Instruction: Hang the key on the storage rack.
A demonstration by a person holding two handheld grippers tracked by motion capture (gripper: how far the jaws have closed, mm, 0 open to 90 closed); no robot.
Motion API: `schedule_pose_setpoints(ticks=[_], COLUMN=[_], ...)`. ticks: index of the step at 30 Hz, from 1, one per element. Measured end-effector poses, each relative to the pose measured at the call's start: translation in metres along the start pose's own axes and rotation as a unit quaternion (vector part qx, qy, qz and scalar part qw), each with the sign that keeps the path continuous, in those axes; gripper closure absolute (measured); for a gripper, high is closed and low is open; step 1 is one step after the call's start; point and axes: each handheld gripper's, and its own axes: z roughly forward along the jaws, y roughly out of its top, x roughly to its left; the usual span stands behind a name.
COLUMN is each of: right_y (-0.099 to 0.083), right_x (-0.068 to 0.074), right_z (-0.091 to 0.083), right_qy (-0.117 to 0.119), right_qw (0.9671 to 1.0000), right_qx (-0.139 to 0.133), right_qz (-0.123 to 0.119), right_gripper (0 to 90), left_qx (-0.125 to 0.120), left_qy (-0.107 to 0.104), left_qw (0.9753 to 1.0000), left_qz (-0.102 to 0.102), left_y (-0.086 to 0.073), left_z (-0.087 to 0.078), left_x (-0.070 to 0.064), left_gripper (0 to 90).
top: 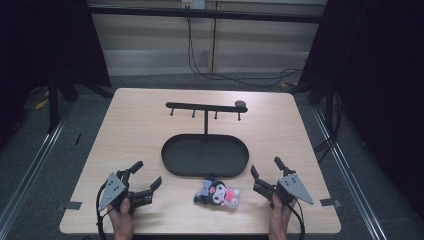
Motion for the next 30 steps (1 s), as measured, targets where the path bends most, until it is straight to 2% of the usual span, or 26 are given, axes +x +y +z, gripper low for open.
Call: schedule_pose_setpoints(ticks=[6,12,16,17,18,19,20,22,24,25,26,27,30], right_y=[-0.001,0.001,0.002,0.003,0.004,0.004,0.004,0.005,0.008,0.008,0.009,0.009,0.015], right_x=[-0.002,0.001,0.0,0.0,0.002,0.002,0.002,0.003,0.008,0.008,0.01,0.01,0.014], right_z=[-0.003,0.0,0.003,0.004,0.007,0.007,0.008,0.008,0.006,0.006,0.005,0.005,0.005], right_qy=[0.013,0.02,0.031,0.038,0.045,0.045,0.055,0.067,0.09,0.09,0.096,0.096,0.109], right_qw=[0.9999,0.9997,0.999,0.9985,0.9972,0.9972,0.9962,0.995,0.9919,0.9919,0.9901,0.9901,0.987], right_qx=[-0.006,0.013,0.031,0.037,0.057,0.057,0.064,0.072,0.089,0.089,0.101,0.101,0.117], right_qz=[0.006,-0.009,-0.009,-0.014,-0.02,-0.02,-0.023,-0.019,-0.015,-0.015,-0.015,-0.015,-0.02], right_gripper=[13.0,13.6,21.0,20.9,22.8,22.8,24.9,25.9,31.4,31.4,33.8,33.8,36.7], left_qx=[-0.002,0.001,0.0,0.0,0.0,0.0,0.0,0.0,0.0,0.0,-0.003,0.001,0.002], left_qy=[-0.001,-0.002,-0.001,-0.001,-0.001,-0.001,-0.001,-0.001,-0.001,-0.001,-0.001,-0.002,-0.004], left_qw=[1.0,1.0,1.0,1.0,1.0,1.0,1.0,1.0,1.0,1.0,1.0,1.0,1.0], left_qz=[0.001,0.004,0.002,0.002,0.002,0.002,0.003,0.005,0.003,0.003,0.0,0.004,0.007], left_y=[0.0,0.0,0.0,0.0,0.0,0.0,0.0,0.0,0.0,0.0,0.0,0.0,0.0], left_z=[0.0,0.0,0.0,0.0,0.0,0.0,0.0,0.0,0.0,0.0,0.0,0.0,0.0], left_x=[0.0,0.0,0.0,0.0,0.0,0.0,0.0,-0.001,-0.001,0.0,-0.001,0.0,0.0], left_gripper=[15.4,15.4,15.4,15.4,15.4,15.4,15.4,15.4,15.4,15.4,15.4,15.4,15.4])
